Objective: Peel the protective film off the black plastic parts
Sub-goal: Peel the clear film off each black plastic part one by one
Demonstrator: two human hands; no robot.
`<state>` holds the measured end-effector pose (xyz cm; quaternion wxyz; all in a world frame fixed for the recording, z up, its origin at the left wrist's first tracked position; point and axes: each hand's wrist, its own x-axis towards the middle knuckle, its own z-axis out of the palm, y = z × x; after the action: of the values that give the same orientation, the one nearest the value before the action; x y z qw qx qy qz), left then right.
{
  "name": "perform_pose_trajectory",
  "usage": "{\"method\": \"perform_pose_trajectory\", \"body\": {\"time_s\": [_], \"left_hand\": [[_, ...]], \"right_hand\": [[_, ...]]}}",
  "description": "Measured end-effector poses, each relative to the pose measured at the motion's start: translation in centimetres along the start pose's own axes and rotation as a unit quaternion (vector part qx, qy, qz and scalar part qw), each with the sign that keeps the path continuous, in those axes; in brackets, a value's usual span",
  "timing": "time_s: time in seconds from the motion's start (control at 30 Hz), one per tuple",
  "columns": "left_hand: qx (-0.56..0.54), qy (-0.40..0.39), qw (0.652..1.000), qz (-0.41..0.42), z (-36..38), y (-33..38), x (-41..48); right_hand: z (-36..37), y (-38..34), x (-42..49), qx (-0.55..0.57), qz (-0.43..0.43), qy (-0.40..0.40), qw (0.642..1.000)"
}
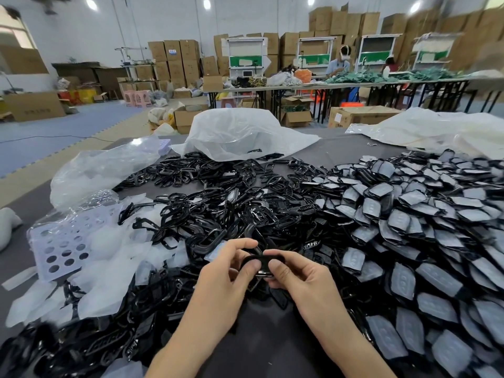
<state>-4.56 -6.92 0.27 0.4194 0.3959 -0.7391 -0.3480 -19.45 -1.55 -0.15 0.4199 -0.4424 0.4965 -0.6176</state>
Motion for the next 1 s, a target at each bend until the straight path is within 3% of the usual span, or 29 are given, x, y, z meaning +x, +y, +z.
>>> {"method": "perform_pose_trajectory", "body": {"time_s": [0.17,0.37,0.87,1.0], "left_hand": [[0.175,0.05,0.982,0.039,-0.2,-0.8,0.1],[0.41,0.111,0.905,0.008,-1.8,-3.0,0.4],[0.442,0.1,0.891,-0.031,-1.9,-3.1,0.6],[0.324,0.126,0.937,0.019,-1.9,-2.1,0.4]], "right_hand": [[-0.2,1.1,0.2,-0.082,-0.001,0.047,0.996],[-0.5,1.3,0.7,-0.05,-0.005,0.085,0.995],[-0.8,1.2,0.8,-0.004,0.012,0.098,0.995],[-0.9,1.2,0.9,0.018,0.022,0.105,0.994]]}}
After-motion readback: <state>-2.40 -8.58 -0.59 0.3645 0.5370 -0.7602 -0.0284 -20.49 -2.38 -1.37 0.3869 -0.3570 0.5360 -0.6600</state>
